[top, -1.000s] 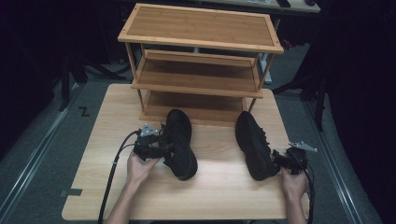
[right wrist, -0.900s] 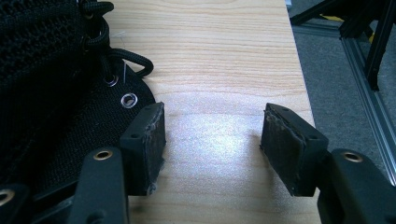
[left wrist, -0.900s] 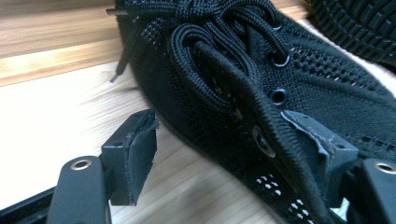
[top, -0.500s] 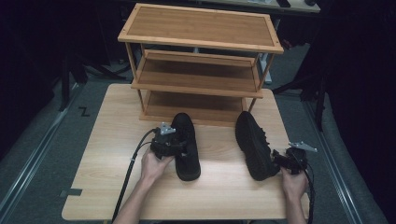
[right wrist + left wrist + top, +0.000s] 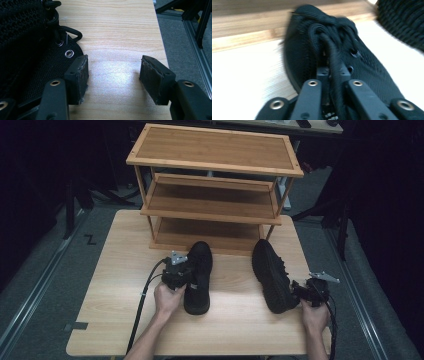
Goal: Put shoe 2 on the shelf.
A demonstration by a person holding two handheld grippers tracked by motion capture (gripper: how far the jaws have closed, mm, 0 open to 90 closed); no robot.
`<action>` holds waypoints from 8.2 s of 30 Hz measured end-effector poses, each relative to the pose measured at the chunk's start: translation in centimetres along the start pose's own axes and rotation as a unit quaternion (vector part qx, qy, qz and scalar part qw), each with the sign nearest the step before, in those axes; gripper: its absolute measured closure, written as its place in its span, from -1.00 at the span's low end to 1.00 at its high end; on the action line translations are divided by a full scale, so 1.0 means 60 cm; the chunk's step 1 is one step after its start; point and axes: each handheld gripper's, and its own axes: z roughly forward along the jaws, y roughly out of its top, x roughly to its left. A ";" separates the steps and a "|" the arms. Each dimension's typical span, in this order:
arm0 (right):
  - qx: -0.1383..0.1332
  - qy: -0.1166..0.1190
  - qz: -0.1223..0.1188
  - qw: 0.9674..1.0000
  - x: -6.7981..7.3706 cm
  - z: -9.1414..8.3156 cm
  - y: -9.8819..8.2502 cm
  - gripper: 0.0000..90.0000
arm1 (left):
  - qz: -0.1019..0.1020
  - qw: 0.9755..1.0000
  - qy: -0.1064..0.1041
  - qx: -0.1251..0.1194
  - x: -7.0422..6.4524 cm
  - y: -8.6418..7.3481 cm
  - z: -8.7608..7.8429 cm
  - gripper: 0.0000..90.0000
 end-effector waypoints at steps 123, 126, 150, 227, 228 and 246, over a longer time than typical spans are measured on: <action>0.001 0.017 -0.012 1.000 0.007 -0.001 -0.001 -0.16 | 0.016 0.993 0.096 -0.063 0.079 0.148 0.009 -0.14; 0.002 0.017 -0.012 1.000 0.007 -0.001 -0.001 -0.16 | 0.014 0.994 0.086 -0.069 0.075 0.142 -0.002 -0.21; 0.002 0.016 -0.011 1.000 0.007 -0.001 -0.001 -0.16 | 0.052 0.995 0.076 -0.026 0.005 0.048 0.015 0.04; -0.025 0.154 0.005 0.988 0.018 -0.019 0.006 0.08 | 0.001 0.991 0.130 0.040 0.130 -0.089 -0.019 -0.28; -0.026 0.156 0.002 0.987 0.018 -0.019 0.006 0.09 | 0.001 0.991 0.130 0.040 0.130 -0.089 -0.019 -0.29; -0.020 0.157 -0.046 0.986 0.051 -0.040 0.029 0.09 | 0.000 0.991 0.128 0.039 0.130 -0.089 -0.019 -0.30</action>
